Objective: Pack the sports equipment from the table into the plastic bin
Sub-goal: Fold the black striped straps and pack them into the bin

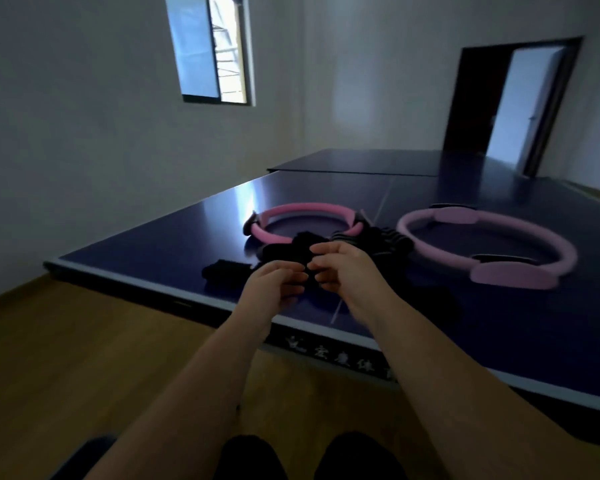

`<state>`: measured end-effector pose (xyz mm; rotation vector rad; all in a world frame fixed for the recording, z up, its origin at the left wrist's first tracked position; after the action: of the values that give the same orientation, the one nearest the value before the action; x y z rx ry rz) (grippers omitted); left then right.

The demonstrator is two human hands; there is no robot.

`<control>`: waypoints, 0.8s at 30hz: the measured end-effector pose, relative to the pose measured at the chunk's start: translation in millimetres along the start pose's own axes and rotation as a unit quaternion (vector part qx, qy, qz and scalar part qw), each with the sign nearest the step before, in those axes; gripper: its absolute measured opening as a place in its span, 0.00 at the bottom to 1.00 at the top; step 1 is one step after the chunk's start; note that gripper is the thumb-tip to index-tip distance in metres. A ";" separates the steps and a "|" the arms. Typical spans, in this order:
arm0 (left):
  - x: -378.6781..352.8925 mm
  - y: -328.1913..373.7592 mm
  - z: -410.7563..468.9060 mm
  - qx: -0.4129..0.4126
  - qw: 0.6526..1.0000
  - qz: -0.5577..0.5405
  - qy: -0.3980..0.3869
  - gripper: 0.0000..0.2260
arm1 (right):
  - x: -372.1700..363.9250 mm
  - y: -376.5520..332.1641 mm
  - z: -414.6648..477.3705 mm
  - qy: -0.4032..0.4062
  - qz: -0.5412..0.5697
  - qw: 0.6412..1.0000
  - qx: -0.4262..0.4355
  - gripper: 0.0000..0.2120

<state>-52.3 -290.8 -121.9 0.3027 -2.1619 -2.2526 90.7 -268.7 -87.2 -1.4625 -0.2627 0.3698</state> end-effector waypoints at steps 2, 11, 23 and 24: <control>-29.2 -9.5 10.9 -0.024 0.999 0.036 -0.024 0.10 | 32.0 1.0 -3.3 0.029 -0.045 0.999 0.006 0.09; -66.7 -53.3 59.8 -0.283 0.703 0.652 -0.020 0.25 | 105.5 34.2 -16.2 0.096 -0.635 0.766 -0.022 0.22; -69.0 -55.3 82.4 -0.271 0.609 0.745 -0.015 0.23 | 141.9 54.1 -15.5 0.122 -0.653 0.744 -0.066 0.10; -69.7 -53.0 80.8 -0.280 0.608 0.743 -0.012 0.21 | 145.8 55.2 -15.1 0.133 -0.658 0.740 -0.054 0.08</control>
<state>11.5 -198.7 -162.4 -1.0943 -0.6847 -1.4848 225.4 -220.6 -150.9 -1.0854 -1.0026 -1.0207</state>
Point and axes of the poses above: each hand's wrist, its own z-axis towards the middle knuckle, its own x-axis out of the back of the hand, y = z × x, the point moved 1 cm from there along z, towards the middle knuckle, and after that the axes turned 7 degrees about -y, right-handed, at the moved point
